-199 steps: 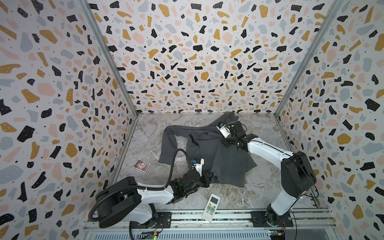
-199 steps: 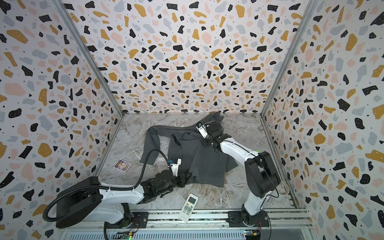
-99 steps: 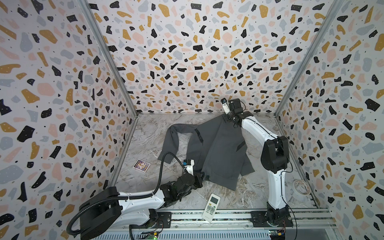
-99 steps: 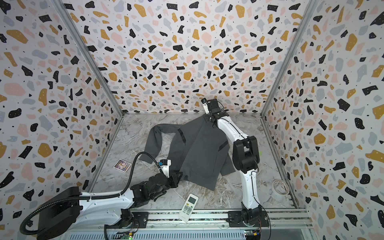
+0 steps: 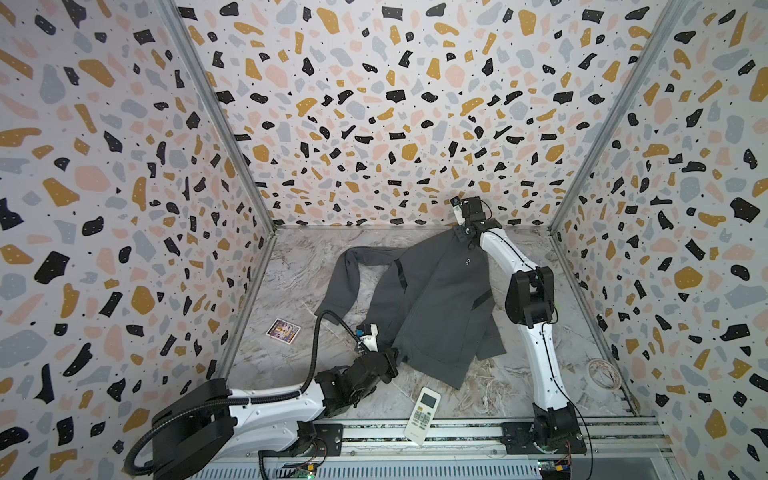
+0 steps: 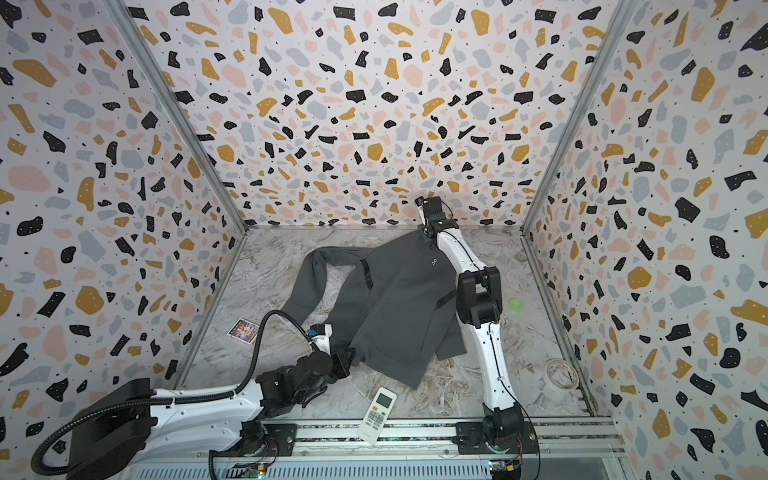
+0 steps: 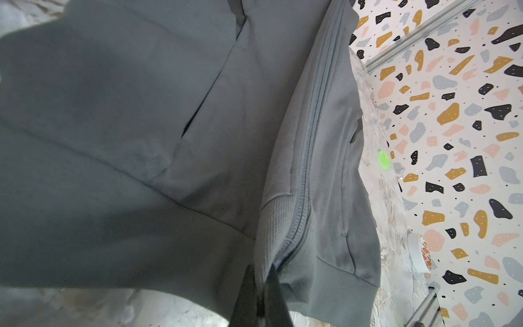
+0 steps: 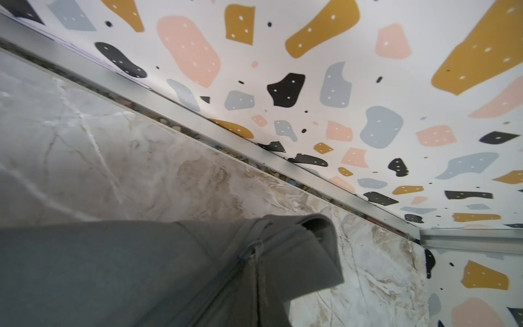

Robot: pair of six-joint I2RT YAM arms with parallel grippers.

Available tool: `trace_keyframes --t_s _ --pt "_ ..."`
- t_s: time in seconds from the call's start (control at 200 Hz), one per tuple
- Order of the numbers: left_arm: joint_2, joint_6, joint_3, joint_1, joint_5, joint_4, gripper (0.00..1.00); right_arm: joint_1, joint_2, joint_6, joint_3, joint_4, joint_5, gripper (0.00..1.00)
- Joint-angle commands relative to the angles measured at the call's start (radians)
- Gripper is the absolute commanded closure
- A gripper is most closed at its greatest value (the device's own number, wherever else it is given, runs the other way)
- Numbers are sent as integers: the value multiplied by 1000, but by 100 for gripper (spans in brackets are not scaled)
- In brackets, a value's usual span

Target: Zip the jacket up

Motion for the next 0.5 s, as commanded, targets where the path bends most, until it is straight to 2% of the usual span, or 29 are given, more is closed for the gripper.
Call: trace_keyframes --t_s 0.0,0.25,0.496 --pt "1 -45 -36 -15 5 -106 100 -71 -5 -5 90 152 134 100" --pt "14 -82 -39 -15 -11 -134 100 -91 19 -33 108 182 135 100" --pt "9 -103 -52 -15 -10 -122 100 -115 0 -35 99 134 131 100"
